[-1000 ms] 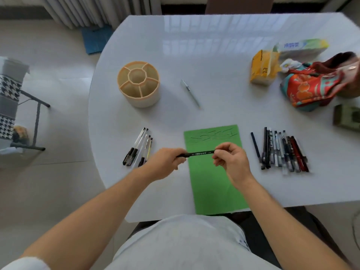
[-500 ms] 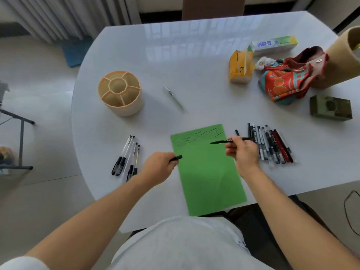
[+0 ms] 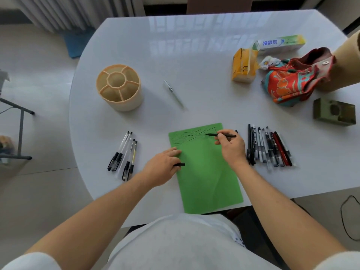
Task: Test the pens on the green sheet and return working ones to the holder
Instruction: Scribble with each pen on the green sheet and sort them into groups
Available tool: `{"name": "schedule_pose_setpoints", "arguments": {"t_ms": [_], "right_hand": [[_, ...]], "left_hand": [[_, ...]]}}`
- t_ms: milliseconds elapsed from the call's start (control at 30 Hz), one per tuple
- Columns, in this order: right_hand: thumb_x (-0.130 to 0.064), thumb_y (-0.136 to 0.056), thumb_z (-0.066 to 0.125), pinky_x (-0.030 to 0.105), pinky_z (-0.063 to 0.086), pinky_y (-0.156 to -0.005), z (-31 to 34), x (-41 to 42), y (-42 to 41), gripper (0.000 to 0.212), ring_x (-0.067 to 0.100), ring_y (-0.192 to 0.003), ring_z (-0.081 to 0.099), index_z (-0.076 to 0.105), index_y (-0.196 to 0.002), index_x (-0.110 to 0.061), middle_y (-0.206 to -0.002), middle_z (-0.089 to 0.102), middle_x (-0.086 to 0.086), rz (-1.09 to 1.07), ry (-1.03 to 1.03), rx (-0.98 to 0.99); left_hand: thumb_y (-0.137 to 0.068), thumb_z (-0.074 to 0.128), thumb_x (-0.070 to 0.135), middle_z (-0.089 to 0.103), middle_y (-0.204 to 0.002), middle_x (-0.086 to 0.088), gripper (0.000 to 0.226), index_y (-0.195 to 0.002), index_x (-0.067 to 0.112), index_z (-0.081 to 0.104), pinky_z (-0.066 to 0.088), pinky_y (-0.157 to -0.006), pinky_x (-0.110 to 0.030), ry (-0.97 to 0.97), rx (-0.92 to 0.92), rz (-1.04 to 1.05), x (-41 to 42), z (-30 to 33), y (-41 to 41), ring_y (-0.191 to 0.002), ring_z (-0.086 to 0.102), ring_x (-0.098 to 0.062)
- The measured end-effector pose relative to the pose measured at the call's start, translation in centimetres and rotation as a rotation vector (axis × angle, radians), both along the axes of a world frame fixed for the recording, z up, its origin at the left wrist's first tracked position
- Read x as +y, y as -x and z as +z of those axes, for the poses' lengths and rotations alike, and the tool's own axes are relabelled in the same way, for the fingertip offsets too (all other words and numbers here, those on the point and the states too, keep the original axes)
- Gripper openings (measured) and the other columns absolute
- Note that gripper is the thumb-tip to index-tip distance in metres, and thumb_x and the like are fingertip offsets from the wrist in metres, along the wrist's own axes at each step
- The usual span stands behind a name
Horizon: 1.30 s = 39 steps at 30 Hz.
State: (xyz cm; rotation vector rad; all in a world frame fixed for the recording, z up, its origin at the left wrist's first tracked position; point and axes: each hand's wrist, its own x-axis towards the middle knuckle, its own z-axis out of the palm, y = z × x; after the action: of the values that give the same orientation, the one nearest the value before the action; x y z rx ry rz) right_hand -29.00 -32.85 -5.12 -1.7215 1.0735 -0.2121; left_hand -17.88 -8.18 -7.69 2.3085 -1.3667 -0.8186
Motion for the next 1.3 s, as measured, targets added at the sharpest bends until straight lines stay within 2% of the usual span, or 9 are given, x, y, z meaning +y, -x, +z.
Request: {"name": "schedule_pose_setpoints", "arguments": {"t_ms": [200, 367, 500, 600, 833, 967, 1033, 1167, 1300], "right_hand": [[-0.012, -0.094, 0.062, 0.046, 0.062, -0.078, 0.4, -0.6, 0.6, 0.008, 0.021, -0.07, 0.073, 0.069, -0.094, -0.015, -0.079, 0.074, 0.006, -0.141, -0.101, -0.046], [-0.006, -0.094, 0.061, 0.035, 0.06, -0.066, 2.6, 1.7, 1.6, 0.007, 0.019, -0.064, 0.068, 0.068, -0.095, -0.007, -0.077, 0.074, 0.011, -0.07, -0.327, -0.163], [-0.002, -0.096, 0.059, 0.053, 0.059, -0.079, 3.4, 4.4, 2.2, 0.008, 0.023, -0.058, 0.062, 0.067, -0.095, -0.003, -0.077, 0.072, 0.018, -0.012, -0.439, -0.155], [0.0, -0.097, 0.057, 0.059, 0.057, -0.083, 3.6, 5.2, 2.4, 0.009, 0.023, -0.057, 0.061, 0.066, -0.095, -0.001, -0.077, 0.071, 0.019, -0.047, -0.476, -0.158], [0.001, -0.097, 0.056, 0.059, 0.058, -0.08, 3.6, 5.0, 2.9, 0.013, 0.021, -0.055, 0.061, 0.066, -0.09, -0.003, -0.071, 0.069, 0.018, -0.095, -0.476, -0.185], [-0.001, -0.099, 0.057, 0.062, 0.056, -0.084, 3.5, 5.6, 3.0, 0.011, 0.02, -0.056, 0.062, 0.066, -0.093, -0.003, -0.074, 0.071, 0.016, 0.019, -0.481, -0.137], [-0.004, -0.1, 0.058, 0.062, 0.057, -0.088, 3.5, 6.4, 2.9, 0.008, 0.02, -0.058, 0.064, 0.065, -0.097, -0.002, -0.077, 0.072, 0.016, 0.054, -0.52, -0.125], [-0.009, -0.103, 0.054, 0.059, 0.055, -0.092, 3.4, 6.8, 2.8, 0.014, 0.02, -0.06, 0.065, 0.062, -0.102, 0.003, -0.078, 0.071, 0.016, 0.015, -0.554, -0.14], [-0.012, -0.104, 0.055, 0.053, 0.057, -0.088, 3.4, 6.0, 3.0, 0.015, 0.02, -0.063, 0.065, 0.063, -0.104, 0.002, -0.079, 0.072, 0.013, 0.034, -0.537, -0.127]], "left_hand": [[-0.099, 0.053, 0.032, 0.052, -0.148, 0.002, 0.025, -0.109, 0.018, 0.071, 0.037, -0.116, -0.039, 0.006, 0.03, 0.041, -0.3, 0.4, -0.3, -0.144, 0.038, -0.015], [-0.099, 0.054, 0.034, 0.06, -0.14, 0.005, 0.027, -0.116, 0.019, 0.07, 0.041, -0.11, -0.035, 0.084, 0.035, 0.123, -0.9, 0.9, -0.2, -0.138, 0.044, -0.011], [-0.1, 0.053, 0.036, 0.061, -0.138, 0.007, 0.031, -0.121, 0.019, 0.068, 0.043, -0.11, -0.036, 0.096, 0.048, 0.115, -1.3, 1.5, -0.1, -0.136, 0.047, -0.01], [-0.099, 0.054, 0.036, 0.063, -0.135, 0.007, 0.029, -0.119, 0.02, 0.069, 0.045, -0.107, -0.036, 0.105, 0.054, 0.098, -1.5, 1.8, 0.0, -0.132, 0.051, -0.01], [-0.1, 0.053, 0.036, 0.069, -0.108, 0.007, 0.026, -0.109, 0.02, 0.07, 0.053, -0.086, -0.032, 0.104, 0.065, 0.094, -1.7, 2.4, 0.3, -0.1, 0.062, -0.012], [-0.1, 0.051, 0.037, 0.067, -0.082, 0.008, 0.022, -0.1, 0.022, 0.068, 0.047, -0.064, -0.031, 0.031, 0.099, 0.08, -2.2, 3.3, 0.6, -0.073, 0.059, -0.013], [-0.101, 0.051, 0.033, 0.066, -0.074, 0.005, 0.021, -0.097, 0.02, 0.066, 0.045, -0.058, -0.033, 0.0, 0.126, 0.059, -2.8, 3.9, 0.8, -0.064, 0.059, -0.016], [-0.103, 0.049, 0.03, 0.066, -0.071, -0.002, 0.025, -0.092, 0.013, 0.063, 0.05, -0.06, -0.041, 0.004, 0.11, 0.063, -3.7, 4.8, 1.4, -0.062, 0.06, -0.022], [-0.103, 0.049, 0.03, 0.067, -0.073, -0.003, 0.025, -0.092, 0.011, 0.063, 0.051, -0.063, -0.043, 0.008, 0.113, 0.062, -4.4, 5.0, 1.7, -0.065, 0.061, -0.023]]}}
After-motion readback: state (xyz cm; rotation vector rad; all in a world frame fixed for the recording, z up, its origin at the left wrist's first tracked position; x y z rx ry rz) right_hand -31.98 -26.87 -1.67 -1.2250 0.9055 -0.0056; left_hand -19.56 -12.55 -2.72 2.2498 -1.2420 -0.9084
